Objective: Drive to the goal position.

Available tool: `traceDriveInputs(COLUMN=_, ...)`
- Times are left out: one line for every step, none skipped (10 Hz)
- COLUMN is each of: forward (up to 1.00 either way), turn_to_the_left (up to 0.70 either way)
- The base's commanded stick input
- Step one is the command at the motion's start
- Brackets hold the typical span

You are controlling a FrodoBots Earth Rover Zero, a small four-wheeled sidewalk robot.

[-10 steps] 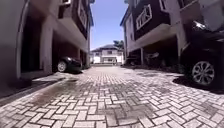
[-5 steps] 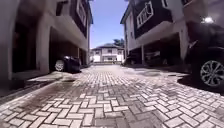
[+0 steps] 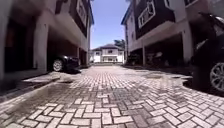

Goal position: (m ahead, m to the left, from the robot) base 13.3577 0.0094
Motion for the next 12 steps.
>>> traceDriveInputs(forward=0.50, turn_to_the_left=0.00)
traceDriveInputs(forward=0.50, turn_to_the_left=0.00)
traceDriveInputs(forward=0.50, turn_to_the_left=0.00)
traceDriveInputs(forward=0.50, turn_to_the_left=0.00)
traceDriveInputs(forward=0.50, turn_to_the_left=0.00)
traceDriveInputs(forward=0.50, turn_to_the_left=0.00)
traceDriveInputs(forward=0.50, turn_to_the_left=0.00)
traceDriveInputs(forward=0.50, turn_to_the_left=0.00)
traceDriveInputs(forward=0.50, turn_to_the_left=0.00)
traceDriveInputs(forward=0.50, turn_to_the_left=0.00)
traceDriveInputs(forward=0.50, turn_to_the_left=0.00)
traceDriveInputs(forward=0.50, turn_to_the_left=0.00)
